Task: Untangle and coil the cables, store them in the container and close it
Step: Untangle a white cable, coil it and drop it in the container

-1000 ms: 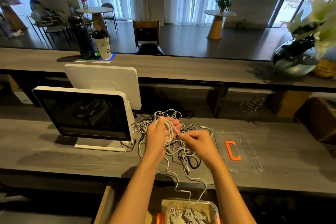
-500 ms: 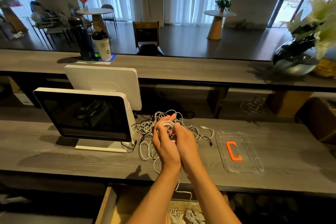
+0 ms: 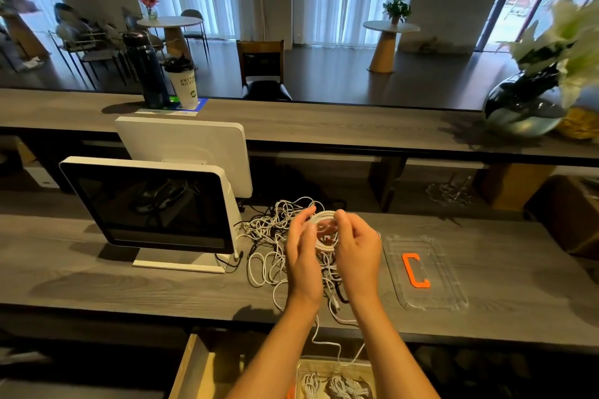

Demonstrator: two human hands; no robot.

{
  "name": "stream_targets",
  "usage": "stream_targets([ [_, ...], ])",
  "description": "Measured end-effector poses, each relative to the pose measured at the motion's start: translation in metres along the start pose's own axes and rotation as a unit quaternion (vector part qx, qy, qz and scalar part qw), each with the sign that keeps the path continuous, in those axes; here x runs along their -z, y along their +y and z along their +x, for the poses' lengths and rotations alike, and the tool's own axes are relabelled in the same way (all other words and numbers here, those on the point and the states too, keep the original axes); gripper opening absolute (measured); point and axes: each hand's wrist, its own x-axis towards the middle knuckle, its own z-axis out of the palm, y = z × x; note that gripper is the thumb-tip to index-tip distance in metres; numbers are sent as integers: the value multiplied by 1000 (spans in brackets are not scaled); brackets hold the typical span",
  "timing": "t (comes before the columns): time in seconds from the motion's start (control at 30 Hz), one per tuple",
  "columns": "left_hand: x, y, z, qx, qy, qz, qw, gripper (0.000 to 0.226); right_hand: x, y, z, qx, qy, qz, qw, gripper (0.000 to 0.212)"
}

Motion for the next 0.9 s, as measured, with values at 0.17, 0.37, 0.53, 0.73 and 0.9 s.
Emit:
stream_targets([
  [0.17, 22, 14, 18, -90, -167, 273, 943, 23, 25, -1, 11, 86, -18, -78, 993, 26],
  [0.37, 33, 26, 26, 50, -301, 204, 930, 31, 39, 0, 19, 89, -139, -81, 983, 34],
  [0.53, 51, 26, 33, 72, -310, 204, 926, 33, 72, 0, 34, 59, -233, -123, 963, 13],
  [0.73, 52, 32, 32, 84, -386, 151, 906, 34, 68, 5, 41, 75, -160, -71, 982, 15],
  [0.9, 41, 21, 32, 24, -185, 114, 976, 37, 28, 31, 16, -27, -214, -7, 976, 32],
])
